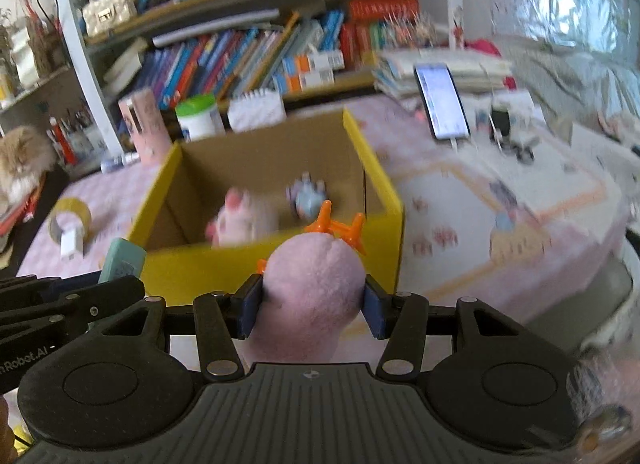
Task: Organize objects
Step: 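Lower the chick and mint-green object into the yellow box with both tools, then open both tools to release the chick and mint-green object inside, then withdraw both open tools from the box toward the tape roll and white plug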
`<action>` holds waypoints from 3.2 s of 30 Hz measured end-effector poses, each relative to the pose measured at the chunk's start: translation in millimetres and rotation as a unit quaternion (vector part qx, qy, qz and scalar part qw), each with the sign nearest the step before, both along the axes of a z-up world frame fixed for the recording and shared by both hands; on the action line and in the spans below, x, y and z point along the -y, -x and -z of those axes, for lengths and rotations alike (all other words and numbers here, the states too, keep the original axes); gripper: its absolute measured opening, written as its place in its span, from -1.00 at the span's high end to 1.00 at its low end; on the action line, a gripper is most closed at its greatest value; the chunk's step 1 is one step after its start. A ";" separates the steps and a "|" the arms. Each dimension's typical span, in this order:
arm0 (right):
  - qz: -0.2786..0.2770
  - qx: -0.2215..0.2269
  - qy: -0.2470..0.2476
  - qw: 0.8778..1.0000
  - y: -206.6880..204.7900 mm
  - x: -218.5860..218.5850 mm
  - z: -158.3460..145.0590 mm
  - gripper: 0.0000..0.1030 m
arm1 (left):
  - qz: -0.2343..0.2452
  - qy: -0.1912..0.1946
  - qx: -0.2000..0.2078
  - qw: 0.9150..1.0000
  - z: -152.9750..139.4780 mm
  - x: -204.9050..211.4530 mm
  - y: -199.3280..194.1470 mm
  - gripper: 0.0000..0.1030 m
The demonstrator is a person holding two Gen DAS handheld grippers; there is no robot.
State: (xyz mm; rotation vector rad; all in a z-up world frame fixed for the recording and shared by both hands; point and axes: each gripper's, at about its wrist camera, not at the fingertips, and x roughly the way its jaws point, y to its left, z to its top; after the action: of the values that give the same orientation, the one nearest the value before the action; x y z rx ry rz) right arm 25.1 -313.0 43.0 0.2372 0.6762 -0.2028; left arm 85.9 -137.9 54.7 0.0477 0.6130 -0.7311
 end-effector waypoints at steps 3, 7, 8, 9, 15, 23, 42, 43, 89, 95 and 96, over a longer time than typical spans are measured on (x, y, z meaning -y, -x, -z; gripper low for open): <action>-0.014 0.019 0.009 1.000 -19.4 10.4 -11.6 0.05 | -0.009 -0.002 0.011 1.000 -3.3 13.3 -11.6 0.64; -0.031 0.040 0.022 0.998 -46.0 25.5 -22.3 0.05 | -0.023 -0.014 0.023 0.999 -3.0 30.0 -23.5 0.64; -0.034 0.044 0.024 0.998 -51.7 28.7 -23.7 0.05 | -0.025 -0.018 0.023 0.999 -2.0 33.5 -25.9 0.64; -0.039 0.047 0.026 0.998 -58.3 32.1 -25.0 0.05 | -0.028 -0.021 0.022 0.999 -0.3 36.5 -29.0 0.64; -0.068 0.042 0.032 0.996 -94.1 43.6 -19.0 0.05 | -0.051 -0.057 0.015 0.997 17.8 54.2 -48.6 0.64; -0.122 0.007 0.034 0.992 -132.0 43.8 3.5 0.05 | -0.070 -0.107 0.010 0.992 38.6 70.0 -69.9 0.64; -0.233 -0.104 0.069 0.964 -187.0 24.8 53.2 0.05 | -0.095 -0.127 -0.005 0.987 59.5 77.7 -82.4 0.62; -0.237 -0.107 0.069 0.963 -188.4 24.8 52.8 0.05 | -0.097 -0.128 -0.005 0.987 59.4 77.6 -81.9 0.62; -0.020 -0.023 0.053 0.998 -14.8 -19.7 27.1 -0.31 | -0.131 -0.090 0.037 0.987 30.4 -48.6 32.8 -0.63; -0.021 -0.044 0.045 0.998 3.1 -53.9 38.2 -0.32 | -0.160 -0.104 0.014 0.981 41.4 -83.7 47.0 -0.69; -0.023 -0.047 0.043 0.998 4.9 -59.4 39.9 -0.32 | -0.164 -0.105 0.009 0.981 43.1 -89.8 48.8 -0.69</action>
State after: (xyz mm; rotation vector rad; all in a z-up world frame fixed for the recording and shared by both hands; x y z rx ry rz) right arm 20.2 -253.6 3.1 0.1305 0.7638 -0.1990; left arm 37.2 -48.0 11.6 0.1440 0.6591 -0.3453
